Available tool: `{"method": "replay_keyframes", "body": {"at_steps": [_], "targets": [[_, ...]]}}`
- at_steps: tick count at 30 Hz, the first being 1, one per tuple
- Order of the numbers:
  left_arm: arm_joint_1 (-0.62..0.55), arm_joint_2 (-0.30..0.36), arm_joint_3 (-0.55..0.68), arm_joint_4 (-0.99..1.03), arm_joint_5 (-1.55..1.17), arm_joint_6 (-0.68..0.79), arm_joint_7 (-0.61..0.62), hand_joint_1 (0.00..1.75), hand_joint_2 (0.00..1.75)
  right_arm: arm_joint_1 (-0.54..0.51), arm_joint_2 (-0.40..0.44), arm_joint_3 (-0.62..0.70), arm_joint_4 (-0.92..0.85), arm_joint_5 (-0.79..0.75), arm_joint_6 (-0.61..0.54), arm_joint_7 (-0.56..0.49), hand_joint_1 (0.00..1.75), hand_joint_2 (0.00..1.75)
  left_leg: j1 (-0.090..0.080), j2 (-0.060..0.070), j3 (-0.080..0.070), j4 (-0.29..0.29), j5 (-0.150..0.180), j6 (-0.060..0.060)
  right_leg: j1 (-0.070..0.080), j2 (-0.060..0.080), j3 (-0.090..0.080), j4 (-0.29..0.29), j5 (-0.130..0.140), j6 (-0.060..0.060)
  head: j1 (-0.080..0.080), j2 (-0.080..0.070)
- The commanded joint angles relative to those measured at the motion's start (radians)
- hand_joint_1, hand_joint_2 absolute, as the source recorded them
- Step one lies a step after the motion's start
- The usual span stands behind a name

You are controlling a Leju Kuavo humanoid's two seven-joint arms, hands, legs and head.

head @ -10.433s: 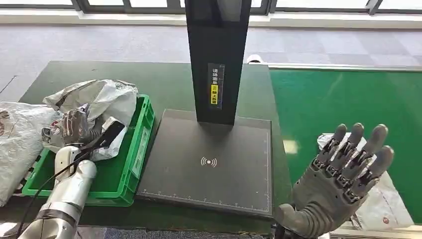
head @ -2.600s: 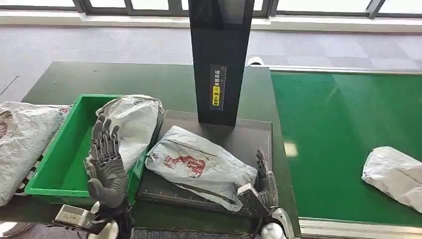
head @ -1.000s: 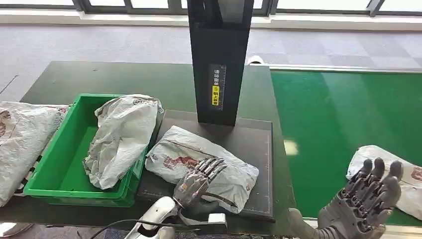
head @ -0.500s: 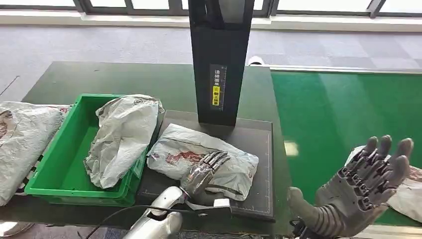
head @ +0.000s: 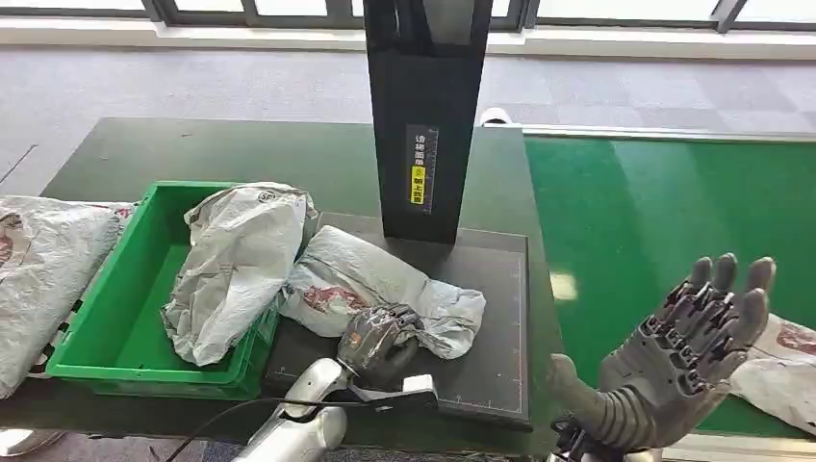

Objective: Moved the parcel from conveyor to table for the left to box.

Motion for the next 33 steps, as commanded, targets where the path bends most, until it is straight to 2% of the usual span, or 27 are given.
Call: {"method": "replay_keyframes", "body": {"at_steps": [1,4,8,10,11,14,18,20,23,33], "targets": [[0.033,0.028,0.039,-0.018,-0.008,0.009,0.007,1.75,1.75,-0.045,-0.027,0.032,0.084,-0.023,-0.002,0.002,0.00,1.75,0.000,0.003,0.002,-0.002,0.000,0.000,0.001,0.003,0.001,-0.002,0.001,-0.001,0.000,0.000],[0.043,0.029,0.042,-0.037,-0.011,0.018,0.009,1.75,1.75,-0.043,-0.029,0.028,0.076,-0.024,-0.002,0.002,0.00,1.75,0.000,0.003,0.001,-0.002,0.000,0.000,0.000,0.003,0.000,-0.002,0.001,-0.001,0.000,0.000],[0.093,0.031,0.059,-0.168,0.001,0.093,-0.027,1.75,1.75,0.019,-0.009,0.017,0.014,0.009,-0.002,0.002,0.00,1.75,0.000,0.001,0.001,-0.001,0.000,0.000,0.001,0.001,0.000,-0.001,0.001,-0.001,0.000,0.000],[0.160,0.042,0.058,-0.343,0.066,0.091,-0.102,1.75,1.75,0.048,-0.008,0.016,-0.011,0.019,-0.002,0.002,0.00,1.75,0.000,0.001,0.000,-0.001,0.000,0.000,0.000,0.001,-0.001,-0.001,0.000,-0.001,0.000,0.000],[0.223,0.055,0.048,-0.516,0.145,0.067,-0.167,1.75,1.75,0.060,-0.008,0.015,-0.022,0.022,-0.002,0.002,0.00,1.75,0.000,0.001,0.000,-0.001,0.000,0.000,0.000,0.002,-0.001,-0.001,0.000,-0.001,0.000,0.000],[0.317,0.082,0.035,-0.820,0.258,0.035,-0.222,1.75,1.75,0.059,-0.017,0.015,-0.016,0.011,-0.002,0.002,0.00,1.75,0.001,0.003,-0.002,0.001,-0.001,0.000,0.001,0.003,-0.003,0.000,0.000,-0.001,0.000,0.000],[0.317,0.082,0.035,-0.820,0.258,0.035,-0.222,1.75,1.75,0.059,-0.017,0.015,-0.016,0.011,-0.002,0.002,0.00,1.75,0.001,0.002,-0.002,0.000,-0.002,0.000,0.001,0.003,-0.004,0.000,0.000,-0.001,0.000,0.000],[0.367,0.110,0.017,-0.973,0.370,0.051,-0.317,1.75,1.75,0.054,-0.020,0.009,-0.008,0.006,-0.002,0.002,0.00,1.75,0.001,0.003,-0.001,0.000,-0.002,0.000,0.001,0.003,-0.003,-0.001,-0.001,-0.001,0.000,0.000],[0.411,0.147,0.003,-1.140,0.383,0.086,-0.339,1.75,1.75,0.069,-0.026,0.007,-0.018,0.006,-0.002,0.002,0.00,1.75,0.001,0.004,-0.002,0.000,-0.002,0.000,0.001,0.004,-0.004,0.000,0.000,-0.001,0.000,0.000],[0.411,0.147,0.003,-1.140,0.383,0.086,-0.339,1.75,1.75,0.069,-0.026,0.007,-0.018,0.006,-0.002,0.002,0.00,1.75,0.000,0.002,0.000,-0.002,-0.001,0.000,0.001,0.002,-0.002,-0.002,0.000,-0.001,0.000,0.000]]}}
